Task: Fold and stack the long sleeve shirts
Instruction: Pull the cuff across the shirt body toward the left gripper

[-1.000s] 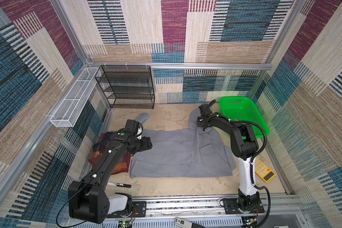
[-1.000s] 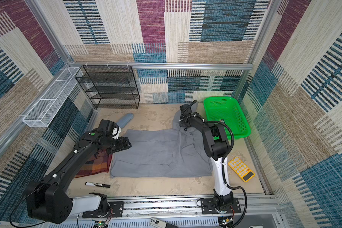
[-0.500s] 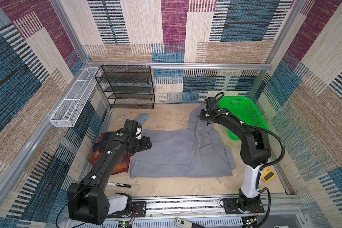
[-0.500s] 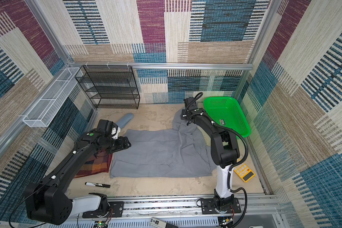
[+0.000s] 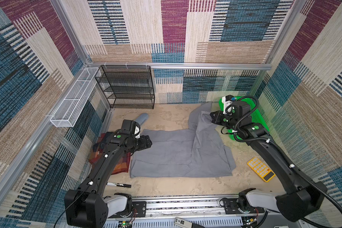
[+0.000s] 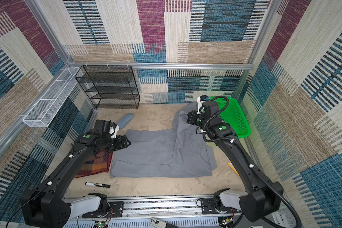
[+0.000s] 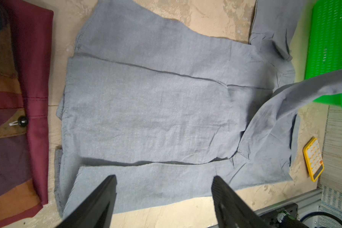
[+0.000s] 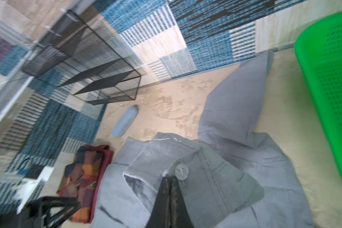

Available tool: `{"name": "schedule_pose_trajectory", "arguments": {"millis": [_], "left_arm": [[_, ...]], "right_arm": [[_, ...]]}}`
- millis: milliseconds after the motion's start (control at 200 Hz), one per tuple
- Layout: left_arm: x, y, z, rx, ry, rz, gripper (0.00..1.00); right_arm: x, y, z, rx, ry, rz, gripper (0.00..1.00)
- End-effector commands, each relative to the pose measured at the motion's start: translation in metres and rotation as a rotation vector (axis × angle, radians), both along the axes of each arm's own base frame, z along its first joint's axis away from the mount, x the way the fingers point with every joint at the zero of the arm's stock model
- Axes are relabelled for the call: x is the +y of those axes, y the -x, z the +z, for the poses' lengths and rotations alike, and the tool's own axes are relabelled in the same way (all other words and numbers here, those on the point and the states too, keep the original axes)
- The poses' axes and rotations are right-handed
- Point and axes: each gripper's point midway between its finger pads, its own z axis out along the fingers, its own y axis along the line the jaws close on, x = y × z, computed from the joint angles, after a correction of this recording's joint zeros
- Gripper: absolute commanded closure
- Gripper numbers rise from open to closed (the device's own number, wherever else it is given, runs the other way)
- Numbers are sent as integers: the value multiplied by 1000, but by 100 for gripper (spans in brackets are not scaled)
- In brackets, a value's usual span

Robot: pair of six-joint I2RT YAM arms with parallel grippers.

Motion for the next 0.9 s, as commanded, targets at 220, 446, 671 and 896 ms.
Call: {"name": "schedule_pose_trajectory", "arguments": {"millis": [220, 446, 671, 896], "left_arm": [[4, 2, 16, -85, -24, -20, 21], [2, 4, 24, -108, 10, -6, 22], [6, 8, 30, -132, -5, 7, 22], [15, 10, 41, -187, -44, 26, 22]], "right_arm": [[17, 107, 42, 43, -117, 162, 100], [48, 143, 45, 101, -189, 315, 100], [116, 179, 23, 179, -328, 469, 100], [171, 187, 25, 131, -372, 486, 100]]}}
